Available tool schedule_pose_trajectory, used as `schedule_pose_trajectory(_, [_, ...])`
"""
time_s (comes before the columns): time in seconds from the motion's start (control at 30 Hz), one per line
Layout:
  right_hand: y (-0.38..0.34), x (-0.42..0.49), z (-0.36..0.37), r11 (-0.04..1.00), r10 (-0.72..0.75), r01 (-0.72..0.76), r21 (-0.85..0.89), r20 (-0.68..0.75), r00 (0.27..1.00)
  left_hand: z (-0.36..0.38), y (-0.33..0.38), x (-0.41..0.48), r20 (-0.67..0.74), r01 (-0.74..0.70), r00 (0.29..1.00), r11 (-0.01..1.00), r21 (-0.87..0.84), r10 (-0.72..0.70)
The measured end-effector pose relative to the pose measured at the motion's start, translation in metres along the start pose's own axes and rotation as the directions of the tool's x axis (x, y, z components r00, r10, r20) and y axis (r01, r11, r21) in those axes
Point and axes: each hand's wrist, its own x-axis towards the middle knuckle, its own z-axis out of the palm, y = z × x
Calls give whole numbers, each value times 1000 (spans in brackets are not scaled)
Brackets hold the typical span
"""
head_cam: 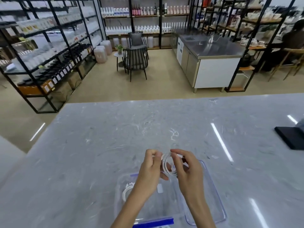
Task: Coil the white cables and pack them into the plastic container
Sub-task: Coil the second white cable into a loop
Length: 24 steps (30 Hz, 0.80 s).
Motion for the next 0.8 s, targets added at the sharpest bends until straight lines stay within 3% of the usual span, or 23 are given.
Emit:
schedule_pose_trajectory(0.23, [19, 1, -12, 994, -97, 99, -42, 39, 994, -5, 0, -4, 46, 229, 973, 927, -298, -226])
schedule_pose_trajectory(0.37, [22, 7, -14, 975, -193, 201, -98, 82, 978, -8, 2, -1, 52, 193, 981, 921, -337, -187])
schedule_pose_trajectory(0.47, [20, 14, -15, 975, -210, 216, -41, 120, 970, -6, 0, 4, 54, 171, 985, 922, -346, -162])
schedule_pose_trajectory(0.57, [16, 23, -19, 988, -147, 133, 81, 210, 967, -6, 0, 10, 86, 149, 988, 948, -281, -129])
schedule_pose_trajectory(0.67, [15, 35, -16, 989, -126, 95, 111, 313, 941, -8, 8, 16, 168, 79, 984, 993, -82, -65])
schedule_pose_trajectory(0.8, [15, 46, -3, 988, -140, 108, 114, 327, 935, 2, 15, 23, 57, 52, 997, 997, 63, -55])
